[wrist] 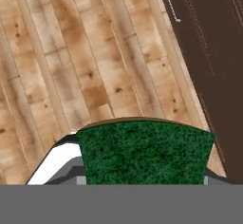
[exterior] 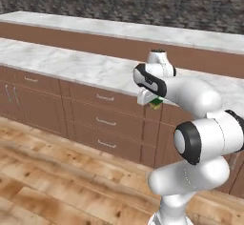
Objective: Restock the sink supplies by placing the sponge and soap dispenser on the counter and next to the sink. Make sure the soap dispenser is upright.
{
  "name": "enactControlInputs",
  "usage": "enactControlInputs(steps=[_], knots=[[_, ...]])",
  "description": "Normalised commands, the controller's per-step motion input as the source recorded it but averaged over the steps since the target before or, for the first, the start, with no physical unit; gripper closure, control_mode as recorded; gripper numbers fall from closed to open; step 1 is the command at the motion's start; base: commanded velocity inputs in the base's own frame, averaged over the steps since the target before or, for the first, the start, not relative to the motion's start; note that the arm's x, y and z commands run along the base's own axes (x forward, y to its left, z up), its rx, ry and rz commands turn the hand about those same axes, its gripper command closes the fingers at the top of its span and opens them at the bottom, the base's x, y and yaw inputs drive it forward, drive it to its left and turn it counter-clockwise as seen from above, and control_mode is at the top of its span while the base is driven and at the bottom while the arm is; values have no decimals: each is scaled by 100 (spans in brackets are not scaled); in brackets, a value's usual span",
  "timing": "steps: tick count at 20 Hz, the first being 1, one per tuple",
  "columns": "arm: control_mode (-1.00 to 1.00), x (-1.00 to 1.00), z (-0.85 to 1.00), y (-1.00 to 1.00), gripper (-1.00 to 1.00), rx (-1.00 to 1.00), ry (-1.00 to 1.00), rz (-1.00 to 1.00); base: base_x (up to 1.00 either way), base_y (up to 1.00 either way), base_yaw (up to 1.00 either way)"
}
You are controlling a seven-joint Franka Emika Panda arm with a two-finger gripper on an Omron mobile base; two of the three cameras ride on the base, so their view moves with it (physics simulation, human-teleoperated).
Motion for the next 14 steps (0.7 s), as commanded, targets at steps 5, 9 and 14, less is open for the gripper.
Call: enactControlInputs(steps=[5, 9, 14], knots=[[100, 0, 0, 0, 100, 0, 0, 0, 0, 100, 51], [100, 0, 0, 0, 100, 0, 0, 0, 21, 100, 53], [100, 0, 0, 0, 100, 0, 0, 0, 60, 92, 51]])
